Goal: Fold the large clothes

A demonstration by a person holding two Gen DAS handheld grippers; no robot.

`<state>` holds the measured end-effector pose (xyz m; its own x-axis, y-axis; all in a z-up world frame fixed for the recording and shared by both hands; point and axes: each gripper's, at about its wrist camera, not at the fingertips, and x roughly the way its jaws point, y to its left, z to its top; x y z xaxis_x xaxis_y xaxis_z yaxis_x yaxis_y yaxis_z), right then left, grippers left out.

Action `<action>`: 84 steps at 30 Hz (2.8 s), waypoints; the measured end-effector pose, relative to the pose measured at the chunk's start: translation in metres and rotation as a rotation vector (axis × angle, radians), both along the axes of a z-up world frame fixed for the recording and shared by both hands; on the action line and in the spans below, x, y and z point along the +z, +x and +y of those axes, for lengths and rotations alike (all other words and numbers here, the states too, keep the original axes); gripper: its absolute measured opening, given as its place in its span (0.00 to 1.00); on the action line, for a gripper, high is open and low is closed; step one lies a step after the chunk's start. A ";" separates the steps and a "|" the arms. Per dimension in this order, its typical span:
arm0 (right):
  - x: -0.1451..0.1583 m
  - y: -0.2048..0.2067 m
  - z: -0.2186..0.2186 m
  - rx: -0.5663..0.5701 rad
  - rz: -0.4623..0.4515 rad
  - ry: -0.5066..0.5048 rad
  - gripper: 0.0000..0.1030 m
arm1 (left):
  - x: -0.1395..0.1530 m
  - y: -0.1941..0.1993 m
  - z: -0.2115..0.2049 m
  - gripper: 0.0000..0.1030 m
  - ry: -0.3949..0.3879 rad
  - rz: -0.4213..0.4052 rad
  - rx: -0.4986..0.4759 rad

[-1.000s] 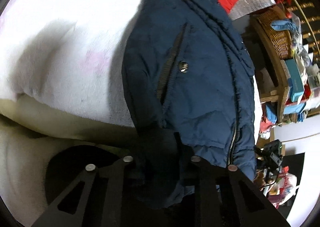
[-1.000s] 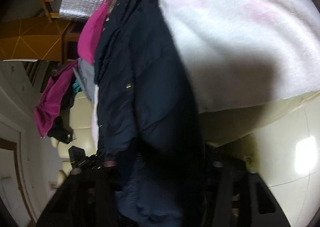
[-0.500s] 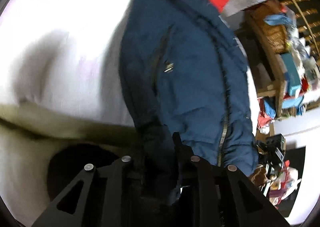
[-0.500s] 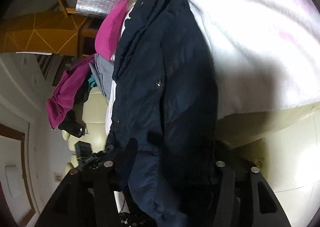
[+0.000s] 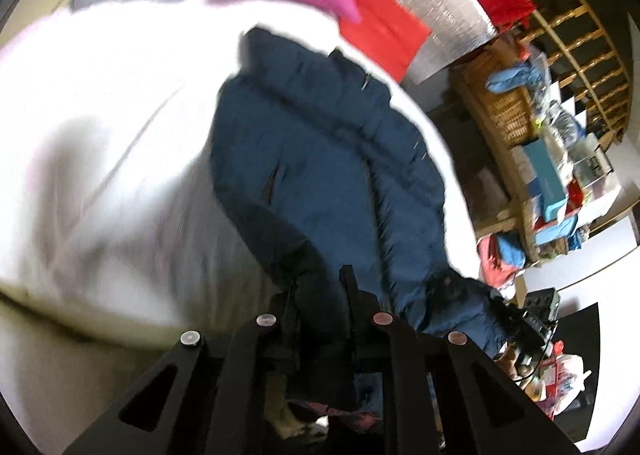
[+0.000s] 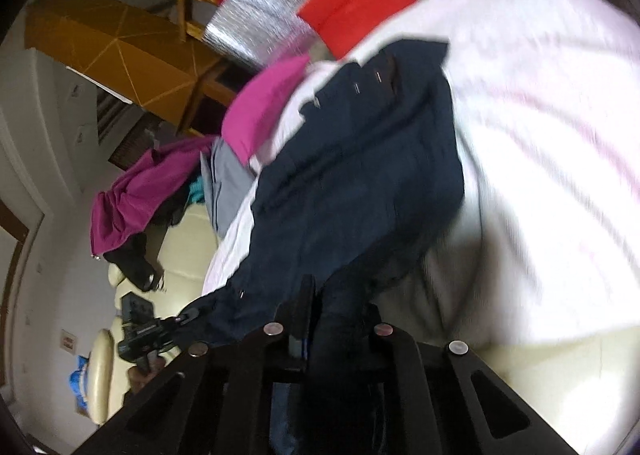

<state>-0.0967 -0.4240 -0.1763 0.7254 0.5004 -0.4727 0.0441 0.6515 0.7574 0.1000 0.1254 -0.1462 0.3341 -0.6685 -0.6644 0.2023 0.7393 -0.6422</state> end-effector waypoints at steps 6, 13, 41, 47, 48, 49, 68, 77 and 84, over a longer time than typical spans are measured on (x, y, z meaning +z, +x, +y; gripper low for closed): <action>0.033 0.047 -0.026 -0.109 -0.065 -0.024 0.13 | 0.033 0.057 0.001 0.16 -0.066 -0.052 0.046; 0.052 0.135 -0.043 -0.213 -0.099 -0.056 0.13 | 0.045 0.135 -0.022 0.16 -0.061 -0.088 0.108; -0.036 0.350 -0.156 -0.413 0.008 0.262 0.81 | -0.041 0.350 -0.020 0.81 -0.402 0.024 0.319; 0.004 0.305 -0.129 -0.314 -0.010 0.094 0.81 | 0.002 0.268 -0.004 0.89 -0.367 -0.182 0.467; 0.006 0.292 -0.120 -0.294 -0.007 0.062 0.81 | 0.000 0.258 -0.009 0.89 -0.334 -0.182 0.466; 0.006 0.284 -0.114 -0.283 -0.003 0.047 0.81 | -0.003 0.246 -0.016 0.89 -0.287 -0.178 0.468; -0.099 0.180 -0.049 -0.231 0.179 0.269 0.81 | -0.105 0.145 -0.029 0.89 -0.198 0.157 0.571; -0.110 0.217 -0.059 -0.326 0.166 0.238 0.81 | -0.111 0.166 -0.020 0.88 -0.293 0.133 0.622; -0.097 0.245 -0.050 -0.342 0.176 0.119 0.47 | -0.108 0.190 -0.022 0.51 -0.275 0.060 0.634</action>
<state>0.1485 -0.4742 -0.2737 0.7725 0.3031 -0.5580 0.3787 0.4854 0.7880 0.2897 0.1033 -0.2545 0.6838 -0.5034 -0.5283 -0.2569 0.5116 -0.8199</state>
